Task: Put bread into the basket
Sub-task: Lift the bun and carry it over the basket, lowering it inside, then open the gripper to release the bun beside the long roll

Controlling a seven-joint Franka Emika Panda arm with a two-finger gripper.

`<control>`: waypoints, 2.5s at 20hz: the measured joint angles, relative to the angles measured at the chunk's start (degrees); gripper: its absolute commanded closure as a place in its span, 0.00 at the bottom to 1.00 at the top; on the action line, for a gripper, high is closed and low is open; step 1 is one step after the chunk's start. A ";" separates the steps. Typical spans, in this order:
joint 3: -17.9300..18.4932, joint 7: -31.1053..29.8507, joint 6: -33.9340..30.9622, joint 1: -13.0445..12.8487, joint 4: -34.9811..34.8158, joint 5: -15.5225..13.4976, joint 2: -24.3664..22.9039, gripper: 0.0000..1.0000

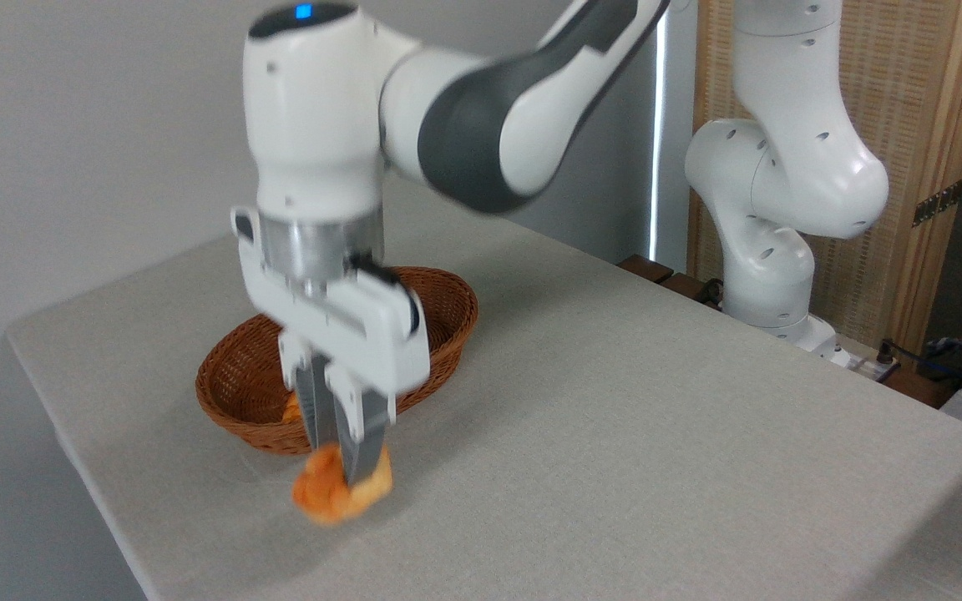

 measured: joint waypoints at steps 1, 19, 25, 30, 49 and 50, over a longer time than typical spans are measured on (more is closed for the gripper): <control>-0.33 0.00 -2.13 -0.34 0.04 -1.13 -1.82 0.65; -5.60 -7.06 -12.31 -15.91 -13.65 -4.29 -12.87 0.30; -5.75 -7.04 -11.66 -17.31 -14.84 -4.29 -12.88 0.10; -5.97 -7.04 -10.98 -17.55 -14.85 -4.29 -12.88 0.01; -5.52 -7.05 -12.92 -12.12 -5.91 -4.29 -13.57 0.00; -5.49 -7.05 -14.51 -11.14 -4.36 -4.29 -13.47 0.00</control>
